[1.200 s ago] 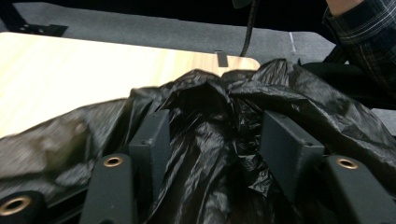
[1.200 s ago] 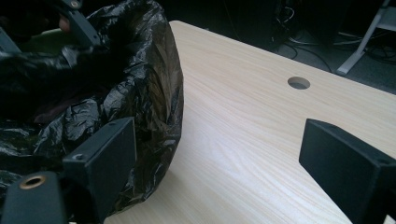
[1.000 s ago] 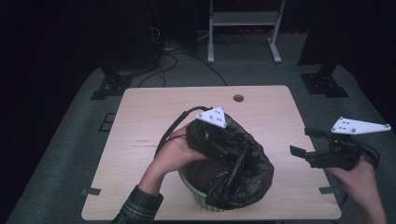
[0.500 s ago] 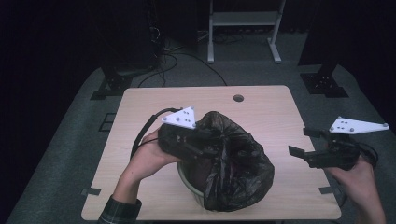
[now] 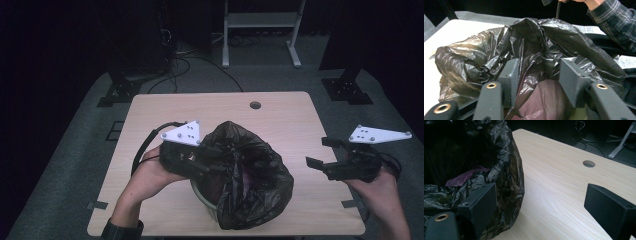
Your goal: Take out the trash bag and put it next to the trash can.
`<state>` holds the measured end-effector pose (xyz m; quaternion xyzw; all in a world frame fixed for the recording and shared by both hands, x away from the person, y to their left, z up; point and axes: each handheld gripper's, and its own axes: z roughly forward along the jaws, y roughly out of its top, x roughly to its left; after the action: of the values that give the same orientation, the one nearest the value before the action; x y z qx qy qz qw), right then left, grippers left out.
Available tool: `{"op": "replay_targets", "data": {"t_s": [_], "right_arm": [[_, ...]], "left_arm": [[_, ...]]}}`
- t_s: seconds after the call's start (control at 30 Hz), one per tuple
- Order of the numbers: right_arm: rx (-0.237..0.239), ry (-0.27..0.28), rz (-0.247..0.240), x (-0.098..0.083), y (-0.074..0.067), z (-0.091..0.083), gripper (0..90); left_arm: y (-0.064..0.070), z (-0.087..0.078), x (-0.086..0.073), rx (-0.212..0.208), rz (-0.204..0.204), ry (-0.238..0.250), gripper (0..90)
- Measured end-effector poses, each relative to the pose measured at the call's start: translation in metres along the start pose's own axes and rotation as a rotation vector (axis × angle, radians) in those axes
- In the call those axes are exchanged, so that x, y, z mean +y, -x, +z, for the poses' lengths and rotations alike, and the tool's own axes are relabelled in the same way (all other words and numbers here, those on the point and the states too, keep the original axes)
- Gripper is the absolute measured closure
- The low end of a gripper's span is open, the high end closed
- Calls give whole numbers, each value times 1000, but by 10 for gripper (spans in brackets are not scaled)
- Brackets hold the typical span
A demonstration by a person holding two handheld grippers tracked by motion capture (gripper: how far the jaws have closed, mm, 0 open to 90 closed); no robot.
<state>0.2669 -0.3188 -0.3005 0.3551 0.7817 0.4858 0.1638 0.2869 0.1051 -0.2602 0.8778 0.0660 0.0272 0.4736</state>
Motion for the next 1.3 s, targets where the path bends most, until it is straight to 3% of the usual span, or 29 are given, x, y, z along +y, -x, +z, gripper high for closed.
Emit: {"op": "replay_targets", "data": {"t_s": [0.33,0.53,0.6,0.77,0.87,1.07,1.23,1.3], "right_arm": [[1,0,-2,0,-1,0,100],[-1,0,1,0,0,-1,100],[-1,2,1,0,0,-1,101],[3,4,-3,2,-3,0,100],[10,-10,-10,6,-8,3,100],[19,-12,-16,13,-14,7,100],[40,-7,-21,21,-21,11,100],[45,-9,-23,22,-22,12,100]], "left_arm": [[1,28,4,-55,10,-10,507],[0,28,0,-44,1,-19,464],[0,25,-2,-39,-3,-18,412],[2,11,-7,-4,-1,-3,331],[5,-7,-11,32,-8,10,294],[11,-32,-20,69,-18,25,279],[14,-59,-36,116,-55,40,268],[15,-62,-39,123,-61,42,269]]}}
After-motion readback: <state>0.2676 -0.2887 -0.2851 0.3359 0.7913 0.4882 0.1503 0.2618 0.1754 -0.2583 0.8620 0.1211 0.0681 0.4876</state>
